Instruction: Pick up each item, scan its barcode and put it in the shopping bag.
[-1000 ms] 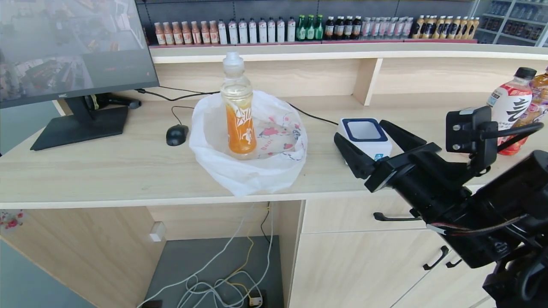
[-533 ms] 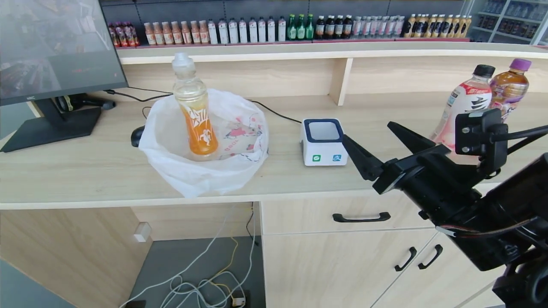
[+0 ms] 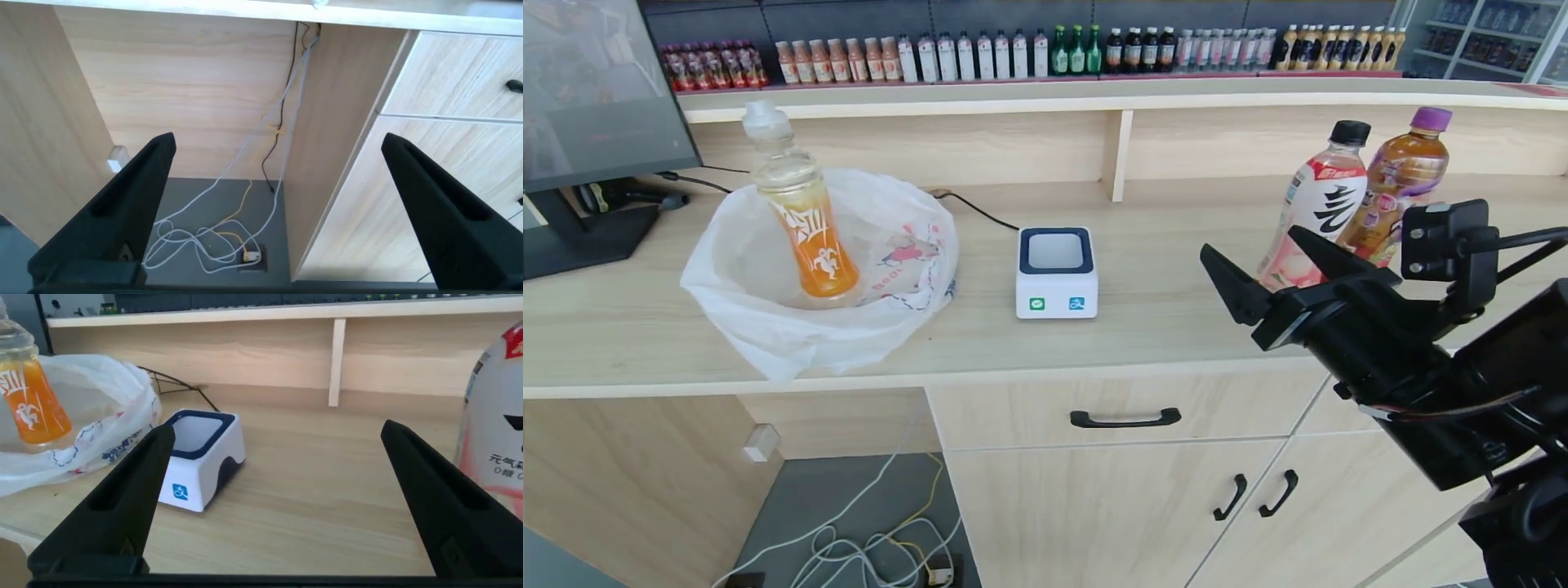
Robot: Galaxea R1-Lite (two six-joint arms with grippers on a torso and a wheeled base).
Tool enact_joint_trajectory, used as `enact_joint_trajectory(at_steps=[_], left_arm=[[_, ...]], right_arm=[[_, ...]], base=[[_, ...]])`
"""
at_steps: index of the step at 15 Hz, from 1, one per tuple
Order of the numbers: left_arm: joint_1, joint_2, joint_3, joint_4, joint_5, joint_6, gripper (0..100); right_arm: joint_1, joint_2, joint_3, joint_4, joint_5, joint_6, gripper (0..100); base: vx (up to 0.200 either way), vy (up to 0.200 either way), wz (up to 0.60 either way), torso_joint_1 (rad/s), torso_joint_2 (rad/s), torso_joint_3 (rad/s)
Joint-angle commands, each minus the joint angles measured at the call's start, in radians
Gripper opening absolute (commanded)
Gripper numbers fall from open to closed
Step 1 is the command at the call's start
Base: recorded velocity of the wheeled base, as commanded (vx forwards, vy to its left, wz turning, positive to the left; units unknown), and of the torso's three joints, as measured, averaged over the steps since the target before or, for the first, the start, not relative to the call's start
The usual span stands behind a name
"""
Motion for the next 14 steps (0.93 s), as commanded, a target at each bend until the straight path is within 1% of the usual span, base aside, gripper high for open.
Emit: enact_joint_trajectory(at_steps=[1, 6, 10, 14], left_arm=[[0.000, 0.000, 0.000, 0.000, 0.000, 0.000, 100], [0.000, 0.000, 0.000, 0.000, 0.000, 0.003, 100], [0.000, 0.000, 0.000, 0.000, 0.000, 0.003, 100], [0.000, 0.000, 0.000, 0.000, 0.000, 0.004, 100]], right_arm=[[-0.002, 0.017, -0.002, -0.001, 0.000, -0.001, 100], [-0.002, 0.020, 0.009, -0.001, 0.000, -0.001, 100], [0.003, 0.033, 0.009, -0.001, 0.000, -0.001, 100], [0.003, 0.112, -0.048, -0.001, -0.001, -0.001, 100]], base=[[0.000, -0.200, 0.00, -0.002, 0.01, 0.002], [0.000, -0.200, 0.00, 0.003, 0.00, 0.001], [0.000, 0.000, 0.00, 0.000, 0.00, 0.000], [0.000, 0.000, 0.00, 0.000, 0.00, 0.000]])
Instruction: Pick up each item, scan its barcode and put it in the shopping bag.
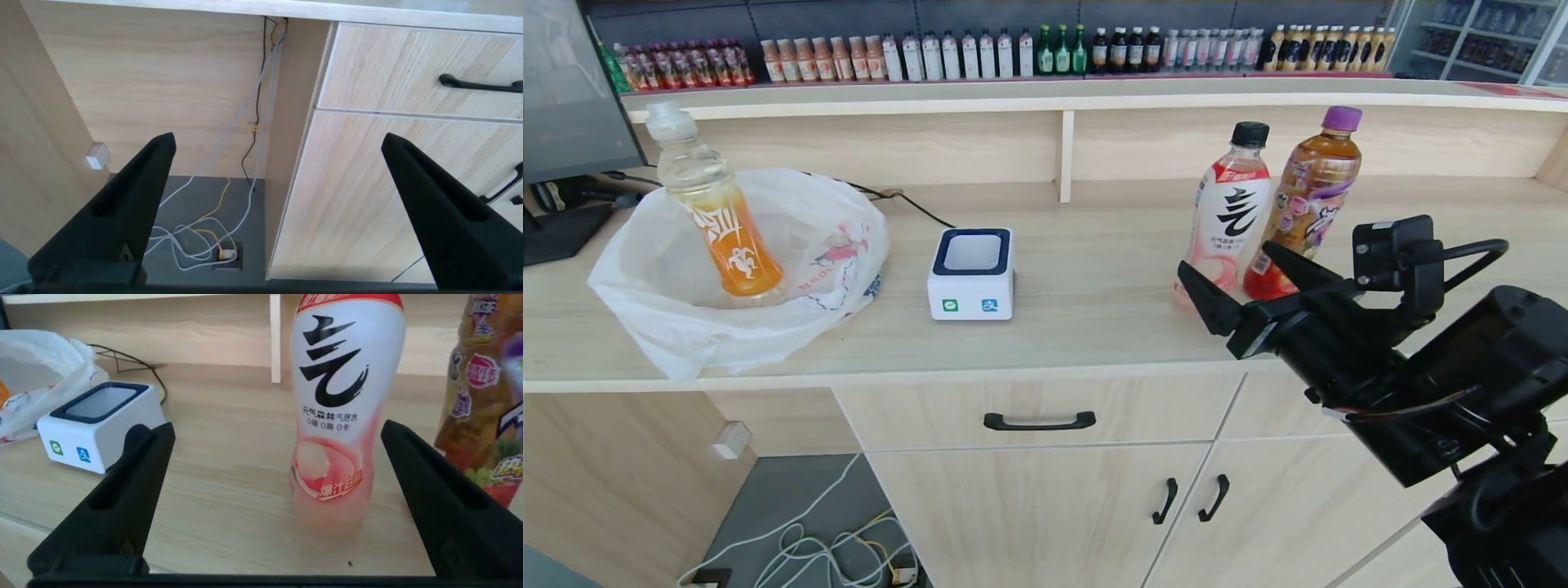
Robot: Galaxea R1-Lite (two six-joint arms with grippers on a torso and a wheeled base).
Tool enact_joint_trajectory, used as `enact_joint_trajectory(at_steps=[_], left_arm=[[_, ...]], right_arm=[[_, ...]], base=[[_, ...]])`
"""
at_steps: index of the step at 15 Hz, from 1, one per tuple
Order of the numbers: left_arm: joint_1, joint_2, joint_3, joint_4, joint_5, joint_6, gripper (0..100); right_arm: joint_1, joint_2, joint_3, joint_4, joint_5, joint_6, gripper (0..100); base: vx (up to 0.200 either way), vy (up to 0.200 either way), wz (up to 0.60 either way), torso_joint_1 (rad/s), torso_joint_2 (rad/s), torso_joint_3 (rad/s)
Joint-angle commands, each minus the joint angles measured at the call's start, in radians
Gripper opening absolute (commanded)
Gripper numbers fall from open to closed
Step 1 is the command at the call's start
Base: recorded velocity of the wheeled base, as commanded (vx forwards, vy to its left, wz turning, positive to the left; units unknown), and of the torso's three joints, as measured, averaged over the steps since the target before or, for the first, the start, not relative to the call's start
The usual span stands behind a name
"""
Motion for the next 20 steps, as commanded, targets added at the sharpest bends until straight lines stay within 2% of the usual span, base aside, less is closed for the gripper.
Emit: enact_joint_trajectory(at_steps=[1, 6, 10, 15, 20], left_arm=[[0.000, 0.000, 0.000, 0.000, 0.000, 0.000, 100], [0.000, 0.000, 0.000, 0.000, 0.000, 0.000, 100], [0.000, 0.000, 0.000, 0.000, 0.000, 0.000, 100], [0.000, 0.000, 0.000, 0.000, 0.000, 0.000, 100], [0.000, 0.000, 0.000, 0.000, 0.000, 0.000, 100]], right_arm=[[-0.001, 0.061, -0.042, -0.001, 0.000, 0.000, 100], [-0.010, 0.133, -0.119, -0.001, -0.016, -0.008, 100], [-0.018, 0.131, -0.124, -0.001, -0.095, -0.023, 100], [-0.064, 0.160, -0.183, -0.001, -0.097, -0.057, 100], [-0.064, 0.196, -0.222, -0.001, -0.095, -0.057, 100]], base=[[0.000, 0.000, 0.00, 0.000, 0.00, 0.000], [0.000, 0.000, 0.00, 0.000, 0.00, 0.000], [0.000, 0.000, 0.00, 0.000, 0.00, 0.000], [0.000, 0.000, 0.00, 0.000, 0.00, 0.000], [0.000, 0.000, 0.00, 0.000, 0.00, 0.000]])
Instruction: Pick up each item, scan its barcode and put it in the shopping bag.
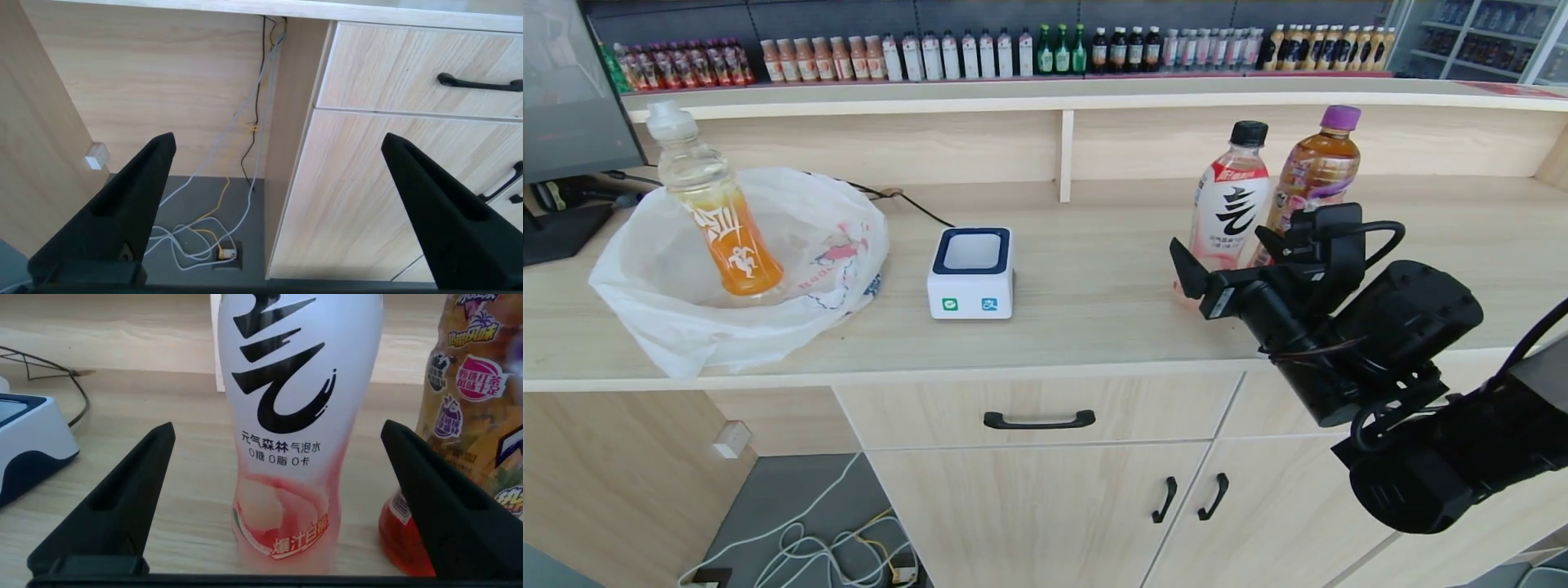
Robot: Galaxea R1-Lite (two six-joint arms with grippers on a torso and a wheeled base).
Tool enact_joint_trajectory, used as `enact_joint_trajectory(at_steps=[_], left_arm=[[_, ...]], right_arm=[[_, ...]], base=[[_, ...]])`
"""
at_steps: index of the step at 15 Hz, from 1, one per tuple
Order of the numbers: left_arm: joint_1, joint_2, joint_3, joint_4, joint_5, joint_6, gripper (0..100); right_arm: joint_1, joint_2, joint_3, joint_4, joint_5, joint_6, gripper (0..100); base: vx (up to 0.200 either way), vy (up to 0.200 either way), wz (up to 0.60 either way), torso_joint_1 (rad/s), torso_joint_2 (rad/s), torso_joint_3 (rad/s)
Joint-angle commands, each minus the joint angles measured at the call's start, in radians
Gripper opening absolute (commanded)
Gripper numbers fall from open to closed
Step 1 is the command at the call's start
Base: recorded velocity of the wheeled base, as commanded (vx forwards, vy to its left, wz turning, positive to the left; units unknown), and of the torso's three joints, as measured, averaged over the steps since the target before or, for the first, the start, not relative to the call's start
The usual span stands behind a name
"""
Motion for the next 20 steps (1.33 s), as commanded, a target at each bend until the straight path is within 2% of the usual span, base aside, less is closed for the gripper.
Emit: enact_joint_trajectory(at_steps=[1, 9, 19, 20], left_arm=[[0.000, 0.000, 0.000, 0.000, 0.000, 0.000, 100], [0.000, 0.000, 0.000, 0.000, 0.000, 0.000, 100], [0.000, 0.000, 0.000, 0.000, 0.000, 0.000, 100], [0.000, 0.000, 0.000, 0.000, 0.000, 0.000, 100]], right_arm=[[0.000, 0.018, -0.007, -0.001, 0.003, 0.001, 100], [-0.006, 0.095, -0.116, -0.001, 0.004, 0.020, 100], [-0.006, 0.119, -0.169, -0.001, 0.007, 0.021, 100], [-0.006, 0.119, -0.169, -0.001, 0.007, 0.021, 0]], base=[[0.000, 0.000, 0.00, 0.000, 0.00, 0.000], [0.000, 0.000, 0.00, 0.000, 0.00, 0.000], [0.000, 0.000, 0.00, 0.000, 0.00, 0.000], [0.000, 0.000, 0.00, 0.000, 0.00, 0.000]])
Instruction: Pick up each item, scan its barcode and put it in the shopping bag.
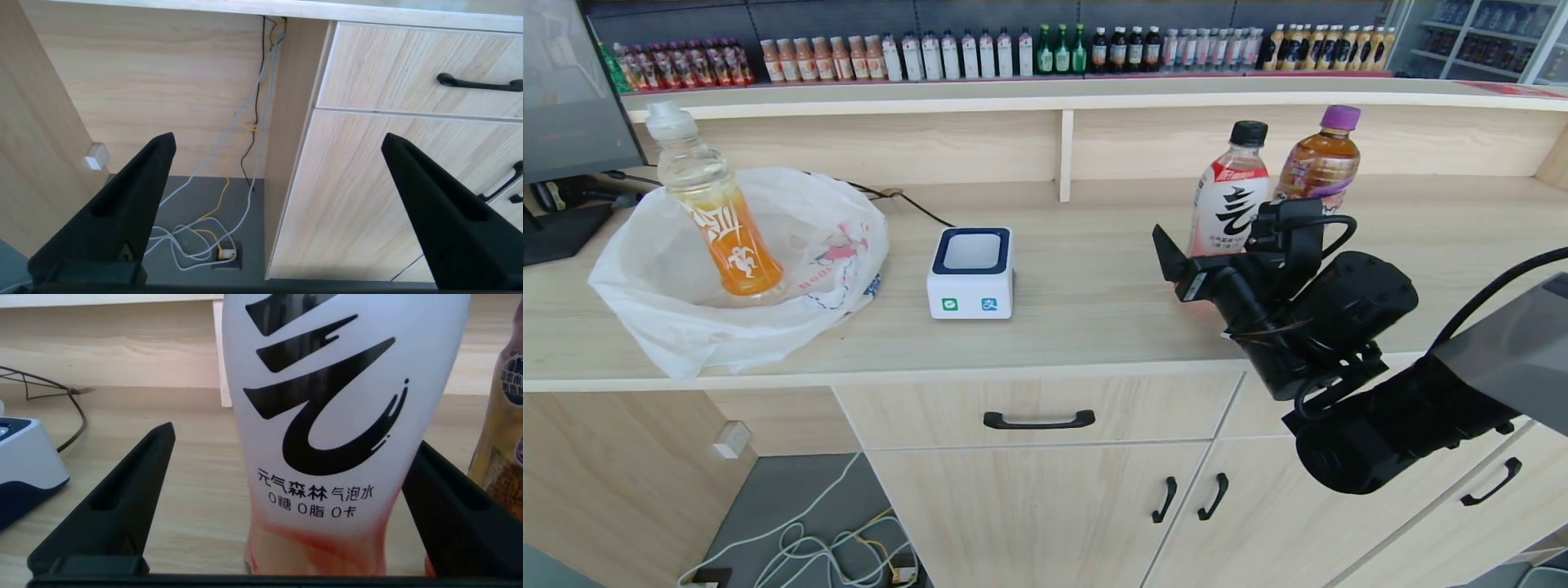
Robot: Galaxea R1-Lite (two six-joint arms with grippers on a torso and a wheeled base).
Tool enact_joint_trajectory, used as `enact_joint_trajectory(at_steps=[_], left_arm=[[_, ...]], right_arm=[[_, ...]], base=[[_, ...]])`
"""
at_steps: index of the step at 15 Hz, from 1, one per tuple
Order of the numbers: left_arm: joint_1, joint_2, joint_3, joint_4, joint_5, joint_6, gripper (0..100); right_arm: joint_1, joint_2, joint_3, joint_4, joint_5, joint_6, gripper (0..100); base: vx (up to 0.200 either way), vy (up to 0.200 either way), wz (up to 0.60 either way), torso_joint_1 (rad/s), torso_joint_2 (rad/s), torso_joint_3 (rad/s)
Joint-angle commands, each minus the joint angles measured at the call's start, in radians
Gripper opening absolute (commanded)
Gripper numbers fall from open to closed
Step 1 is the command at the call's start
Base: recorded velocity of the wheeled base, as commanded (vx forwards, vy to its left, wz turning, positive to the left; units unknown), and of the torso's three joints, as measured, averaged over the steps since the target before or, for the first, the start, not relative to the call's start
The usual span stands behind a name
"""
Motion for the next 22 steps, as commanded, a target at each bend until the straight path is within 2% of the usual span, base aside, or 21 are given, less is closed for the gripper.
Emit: enact_joint_trajectory(at_steps=[1, 8, 19, 22], left_arm=[[0.000, 0.000, 0.000, 0.000, 0.000, 0.000, 100], [0.000, 0.000, 0.000, 0.000, 0.000, 0.000, 100], [0.000, 0.000, 0.000, 0.000, 0.000, 0.000, 100], [0.000, 0.000, 0.000, 0.000, 0.000, 0.000, 100]], right_arm=[[0.000, 0.001, -0.001, -0.001, 0.000, 0.001, 0], [-0.001, -0.039, 0.028, -0.001, 0.000, 0.017, 0], [0.002, -0.216, 0.172, -0.001, 0.032, 0.044, 0], [0.039, -0.246, 0.206, -0.001, 0.030, 0.043, 0]], base=[[0.000, 0.000, 0.00, 0.000, 0.00, 0.000], [0.000, 0.000, 0.00, 0.000, 0.00, 0.000], [0.000, 0.000, 0.00, 0.000, 0.00, 0.000], [0.000, 0.000, 0.00, 0.000, 0.00, 0.000]])
